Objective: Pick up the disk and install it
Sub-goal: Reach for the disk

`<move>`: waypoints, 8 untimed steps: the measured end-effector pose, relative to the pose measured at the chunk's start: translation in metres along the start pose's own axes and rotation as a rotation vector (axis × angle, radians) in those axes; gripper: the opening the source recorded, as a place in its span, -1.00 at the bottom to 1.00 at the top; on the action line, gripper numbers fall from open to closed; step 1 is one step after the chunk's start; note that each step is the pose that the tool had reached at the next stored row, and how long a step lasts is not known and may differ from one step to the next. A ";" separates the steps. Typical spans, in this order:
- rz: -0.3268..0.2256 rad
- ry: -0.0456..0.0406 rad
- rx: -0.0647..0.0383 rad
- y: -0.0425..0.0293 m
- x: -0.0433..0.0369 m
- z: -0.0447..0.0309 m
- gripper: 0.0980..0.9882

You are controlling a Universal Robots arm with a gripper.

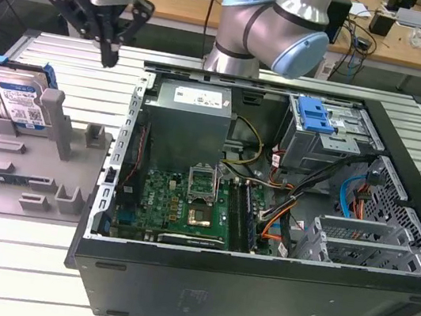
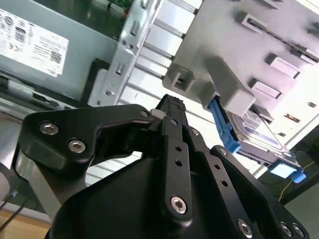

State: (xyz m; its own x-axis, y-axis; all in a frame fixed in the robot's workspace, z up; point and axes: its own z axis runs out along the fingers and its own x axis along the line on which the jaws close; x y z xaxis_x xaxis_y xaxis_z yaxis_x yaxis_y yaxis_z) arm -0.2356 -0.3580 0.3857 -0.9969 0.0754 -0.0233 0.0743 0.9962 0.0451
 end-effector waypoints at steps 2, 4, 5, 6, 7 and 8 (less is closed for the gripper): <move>0.000 0.0000 0.000 0.0047 0.0154 0.0013 -0.98; 0.000 0.0000 0.000 0.0095 0.0303 0.0026 -0.98; 0.000 0.0000 0.000 0.0109 0.0344 0.0029 -0.98; 0.000 -0.0001 0.000 0.0129 0.0405 0.0035 -0.98; 0.000 0.0000 0.000 0.0144 0.0452 0.0038 -0.98; 0.000 0.0001 0.000 0.0156 0.0492 0.0041 -0.98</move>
State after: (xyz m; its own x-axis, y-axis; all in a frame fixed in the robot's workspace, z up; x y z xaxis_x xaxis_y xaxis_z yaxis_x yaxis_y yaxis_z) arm -0.2834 -0.3386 0.3811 -0.9969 0.0751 -0.0232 0.0740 0.9962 0.0450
